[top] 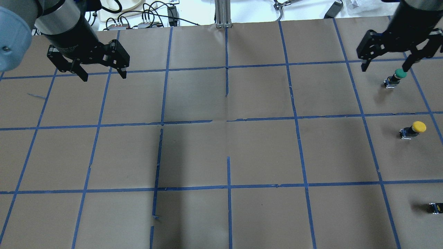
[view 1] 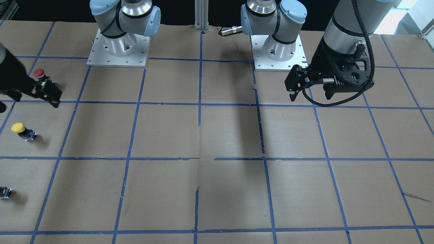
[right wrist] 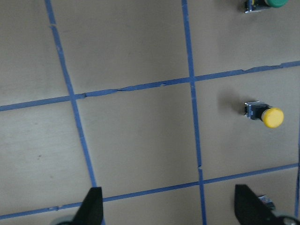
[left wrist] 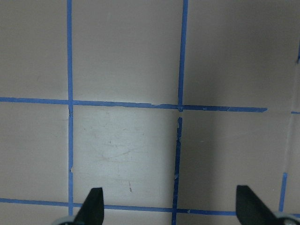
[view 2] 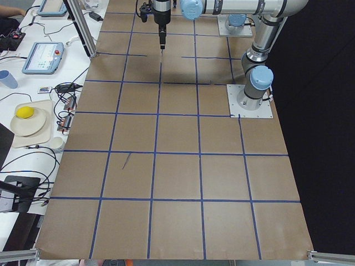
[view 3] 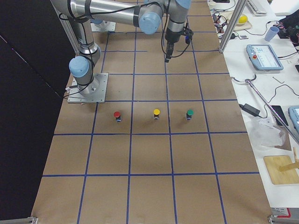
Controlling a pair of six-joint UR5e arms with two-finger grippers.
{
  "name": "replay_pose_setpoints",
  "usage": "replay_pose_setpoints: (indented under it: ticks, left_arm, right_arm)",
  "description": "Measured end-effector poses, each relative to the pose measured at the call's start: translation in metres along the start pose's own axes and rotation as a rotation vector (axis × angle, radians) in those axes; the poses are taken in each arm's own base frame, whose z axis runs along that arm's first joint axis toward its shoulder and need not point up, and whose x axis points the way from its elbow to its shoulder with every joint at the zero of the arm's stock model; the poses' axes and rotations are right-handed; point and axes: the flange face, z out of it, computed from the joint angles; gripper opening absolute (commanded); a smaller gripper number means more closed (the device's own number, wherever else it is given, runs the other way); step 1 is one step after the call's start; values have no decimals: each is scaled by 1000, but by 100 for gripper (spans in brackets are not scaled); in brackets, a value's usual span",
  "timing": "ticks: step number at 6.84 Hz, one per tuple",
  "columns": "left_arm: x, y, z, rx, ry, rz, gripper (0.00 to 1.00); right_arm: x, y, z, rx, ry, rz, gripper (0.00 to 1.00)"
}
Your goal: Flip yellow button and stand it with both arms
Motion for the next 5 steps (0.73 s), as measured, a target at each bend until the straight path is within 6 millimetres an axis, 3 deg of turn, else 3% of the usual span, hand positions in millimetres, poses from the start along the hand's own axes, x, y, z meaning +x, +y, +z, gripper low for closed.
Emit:
replay_pose_setpoints:
  ticks: [1,2,3,5]
  left_arm:
    - [-1,0,0,0,-1,-1,100]
    - [-1,-1,0,0,-1,-3,100]
    - [-2,-1,0,0,-1,-3,100]
    - [0,1,2,-6,-1,-1,100]
  right_arm:
    - [-51,23,-15,29,4,34,99]
    - [-89,41,-22,51,2,53,99]
    - [-113,53,-24,65,1,43,99]
    - [-127,62,-26,68,-20,-8,99]
